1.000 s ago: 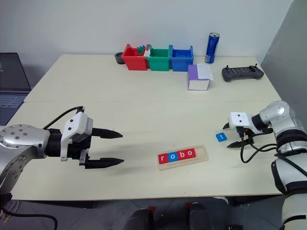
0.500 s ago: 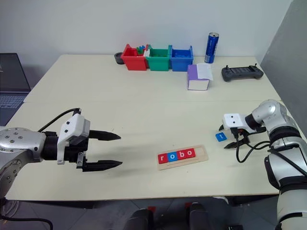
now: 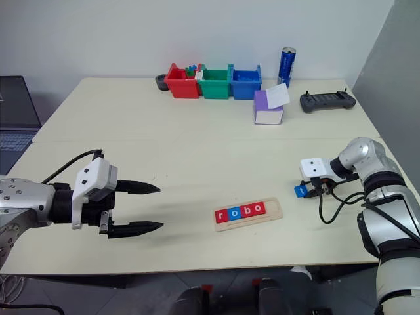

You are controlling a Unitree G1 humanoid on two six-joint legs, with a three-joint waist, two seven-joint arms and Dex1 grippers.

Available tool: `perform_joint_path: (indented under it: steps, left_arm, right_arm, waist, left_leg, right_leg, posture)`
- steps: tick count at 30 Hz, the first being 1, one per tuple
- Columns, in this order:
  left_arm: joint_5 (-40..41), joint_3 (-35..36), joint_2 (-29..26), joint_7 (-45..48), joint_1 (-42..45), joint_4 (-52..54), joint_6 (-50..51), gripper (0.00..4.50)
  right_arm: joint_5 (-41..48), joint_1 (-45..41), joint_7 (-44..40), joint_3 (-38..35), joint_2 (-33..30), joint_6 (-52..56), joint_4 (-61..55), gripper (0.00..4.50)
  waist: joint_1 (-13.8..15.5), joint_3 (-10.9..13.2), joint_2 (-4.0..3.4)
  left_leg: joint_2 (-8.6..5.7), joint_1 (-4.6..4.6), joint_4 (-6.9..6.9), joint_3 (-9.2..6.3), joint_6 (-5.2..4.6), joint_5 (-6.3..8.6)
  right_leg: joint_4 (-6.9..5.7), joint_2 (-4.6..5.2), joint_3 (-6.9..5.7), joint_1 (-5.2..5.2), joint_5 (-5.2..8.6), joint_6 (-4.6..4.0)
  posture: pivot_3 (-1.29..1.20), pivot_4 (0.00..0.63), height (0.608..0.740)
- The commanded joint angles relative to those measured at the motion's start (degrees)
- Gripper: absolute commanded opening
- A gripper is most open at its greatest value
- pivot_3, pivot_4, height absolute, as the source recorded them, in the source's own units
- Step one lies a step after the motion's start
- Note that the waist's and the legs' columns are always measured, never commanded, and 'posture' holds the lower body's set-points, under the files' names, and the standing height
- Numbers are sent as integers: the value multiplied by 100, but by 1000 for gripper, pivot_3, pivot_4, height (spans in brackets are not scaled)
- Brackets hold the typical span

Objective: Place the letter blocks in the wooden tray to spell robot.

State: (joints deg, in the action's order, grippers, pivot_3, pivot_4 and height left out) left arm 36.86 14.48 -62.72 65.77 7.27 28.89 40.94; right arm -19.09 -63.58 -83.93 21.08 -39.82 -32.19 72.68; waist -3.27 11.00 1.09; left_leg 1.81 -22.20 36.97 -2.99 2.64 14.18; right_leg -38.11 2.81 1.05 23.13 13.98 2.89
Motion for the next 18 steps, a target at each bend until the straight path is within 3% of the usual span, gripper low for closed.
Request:
perform_joint_path:
  steps: [1,9,14,18]
  left_arm:
    - [56,153,-116,-18,62,82,-6,4500]
    - [61,77,-92,-52,142,93,-18,4500]
    - [60,37,-44,-91,127,102,-24,4500]
    - [62,-14,-28,-125,173,77,-34,4500]
  right_arm:
    - [-85,-98,53,-30,-19,13,95,1459]
    - [612,-344,-830,-99,-199,447,-613,1459]
    - [2043,95,-857,836,-651,1107,-2586,1459]
    - [2631,390,-857,1314,-912,1921,-3760,1459]
  waist:
    - [0,0,0]
    - [0,4,-6]
    - [5,8,-13]
    - [16,8,-13]
  left_leg:
    - [0,2,0,0,0,0]
    - [0,1,-5,3,0,0]
    - [0,-5,-9,0,-2,1]
    - [0,-16,-10,-6,-3,2]
  right_leg:
    - [-1,0,0,-1,0,0]
    - [0,0,2,2,1,-4]
    - [1,0,1,8,5,-9]
    - [5,0,-5,11,7,-10]
  posture:
    - [0,150,740]
    - [0,150,740]
    - [0,150,740]
    - [0,150,740]
